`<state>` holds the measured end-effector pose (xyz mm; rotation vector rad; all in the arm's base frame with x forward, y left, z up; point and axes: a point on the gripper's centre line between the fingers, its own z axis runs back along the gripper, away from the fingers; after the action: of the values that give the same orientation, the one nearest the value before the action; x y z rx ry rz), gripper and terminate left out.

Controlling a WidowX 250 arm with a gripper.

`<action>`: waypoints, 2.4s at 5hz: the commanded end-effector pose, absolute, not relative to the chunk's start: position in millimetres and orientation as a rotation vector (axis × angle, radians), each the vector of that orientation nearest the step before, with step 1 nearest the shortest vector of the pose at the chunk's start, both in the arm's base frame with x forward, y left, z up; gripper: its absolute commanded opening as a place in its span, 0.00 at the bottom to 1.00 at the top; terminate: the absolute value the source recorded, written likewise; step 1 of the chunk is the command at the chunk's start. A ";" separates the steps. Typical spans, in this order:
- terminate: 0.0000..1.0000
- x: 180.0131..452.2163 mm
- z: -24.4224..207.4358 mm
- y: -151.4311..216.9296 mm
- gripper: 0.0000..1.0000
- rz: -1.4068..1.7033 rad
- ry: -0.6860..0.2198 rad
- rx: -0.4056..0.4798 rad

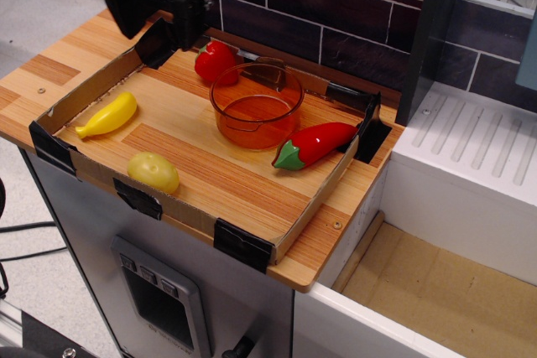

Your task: Put banana in pot

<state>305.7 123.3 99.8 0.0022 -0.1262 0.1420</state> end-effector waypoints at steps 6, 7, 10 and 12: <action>0.00 292.2 14.2 171.8 1.00 0.113 -0.101 0.091; 0.00 291.8 19.4 174.3 0.00 0.098 -0.134 0.058; 0.00 306.8 86.5 169.0 0.00 0.202 -0.319 0.026; 0.00 329.6 108.9 116.1 0.00 0.234 -0.306 0.002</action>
<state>326.3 108.7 85.9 -0.0174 -0.2397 0.2456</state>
